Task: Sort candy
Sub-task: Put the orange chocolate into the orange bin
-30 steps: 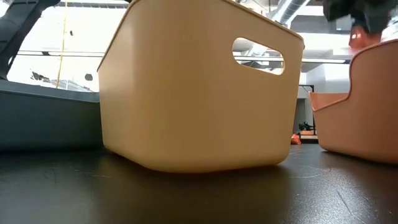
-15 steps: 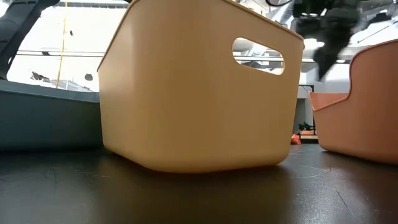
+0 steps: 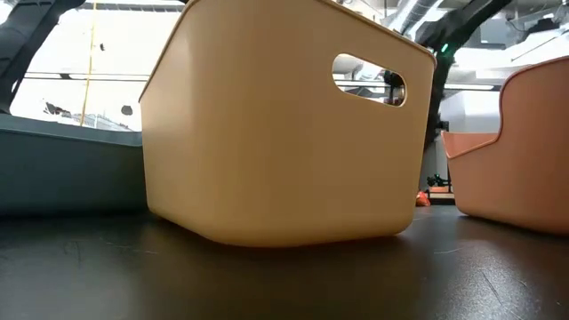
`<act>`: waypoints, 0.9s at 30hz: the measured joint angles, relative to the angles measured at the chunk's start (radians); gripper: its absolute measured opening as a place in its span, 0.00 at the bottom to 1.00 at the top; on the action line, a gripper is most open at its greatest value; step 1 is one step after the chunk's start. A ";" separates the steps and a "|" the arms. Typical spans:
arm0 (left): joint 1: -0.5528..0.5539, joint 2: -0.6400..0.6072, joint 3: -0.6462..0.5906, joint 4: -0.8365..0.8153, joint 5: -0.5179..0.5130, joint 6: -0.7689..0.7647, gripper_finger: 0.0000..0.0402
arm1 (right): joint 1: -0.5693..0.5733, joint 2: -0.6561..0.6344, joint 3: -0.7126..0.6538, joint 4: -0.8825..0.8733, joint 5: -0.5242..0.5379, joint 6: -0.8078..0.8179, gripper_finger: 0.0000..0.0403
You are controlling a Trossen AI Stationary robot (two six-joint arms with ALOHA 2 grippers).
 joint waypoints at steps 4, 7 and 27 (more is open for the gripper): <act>-0.007 0.000 0.000 0.000 0.001 -0.004 0.72 | -0.025 0.145 0.063 -0.035 -0.008 -0.075 0.72; -0.014 0.000 0.000 0.000 0.001 -0.004 0.72 | -0.030 0.222 0.112 -0.060 -0.011 -0.102 0.72; -0.017 0.000 0.000 0.003 -0.024 -0.005 0.72 | -0.026 0.436 0.202 -0.112 0.040 -0.102 0.67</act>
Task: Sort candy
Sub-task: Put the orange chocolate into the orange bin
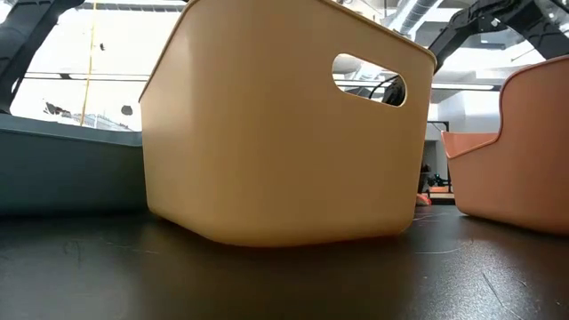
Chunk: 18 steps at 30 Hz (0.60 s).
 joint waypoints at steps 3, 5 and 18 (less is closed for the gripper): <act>0.000 0.000 0.000 0.000 0.000 0.000 0.72 | 0.009 -0.010 -0.003 -0.003 0.002 0.000 0.55; 0.000 0.000 0.000 0.000 0.000 0.000 0.72 | 0.016 -0.023 -0.007 -0.022 -0.014 0.000 0.44; 0.000 0.000 0.000 0.001 0.000 0.000 0.72 | 0.057 -0.267 -0.009 -0.148 -0.171 0.010 0.09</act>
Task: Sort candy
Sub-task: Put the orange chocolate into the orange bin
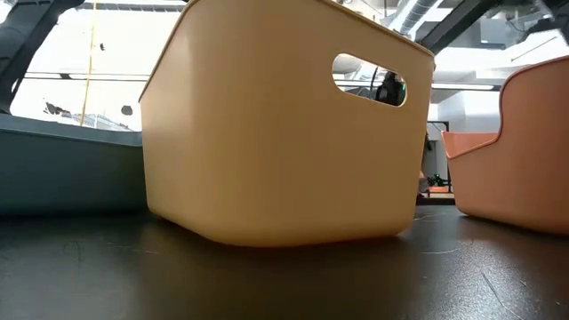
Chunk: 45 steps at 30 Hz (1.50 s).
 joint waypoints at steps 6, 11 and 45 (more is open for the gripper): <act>0.000 0.000 0.000 -0.006 0.049 0.003 0.72 | 0.040 -0.242 0.001 -0.104 -0.129 -0.047 0.08; 0.001 0.000 0.000 -0.066 0.121 0.031 0.72 | 0.140 -0.441 0.001 -0.307 -0.152 -0.134 0.05; -0.101 0.317 0.000 -0.278 0.294 0.072 0.72 | 0.898 -0.690 -0.259 -0.388 -0.020 0.397 0.19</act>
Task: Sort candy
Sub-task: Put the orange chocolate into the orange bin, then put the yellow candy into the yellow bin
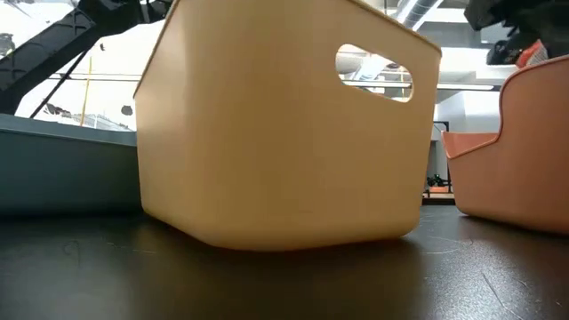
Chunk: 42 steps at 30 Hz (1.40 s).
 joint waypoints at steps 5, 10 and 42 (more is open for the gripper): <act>-0.016 -0.001 0.000 0.054 -0.052 -0.013 0.72 | 0.002 0.000 -0.027 0.026 0.048 0.024 0.35; -0.018 0.000 0.000 0.079 -0.124 -0.010 0.68 | -0.007 0.000 -0.028 0.036 0.084 0.041 0.47; -0.065 -0.009 -0.145 0.201 -0.260 0.092 0.40 | -0.036 0.000 -0.028 0.036 0.114 0.076 0.49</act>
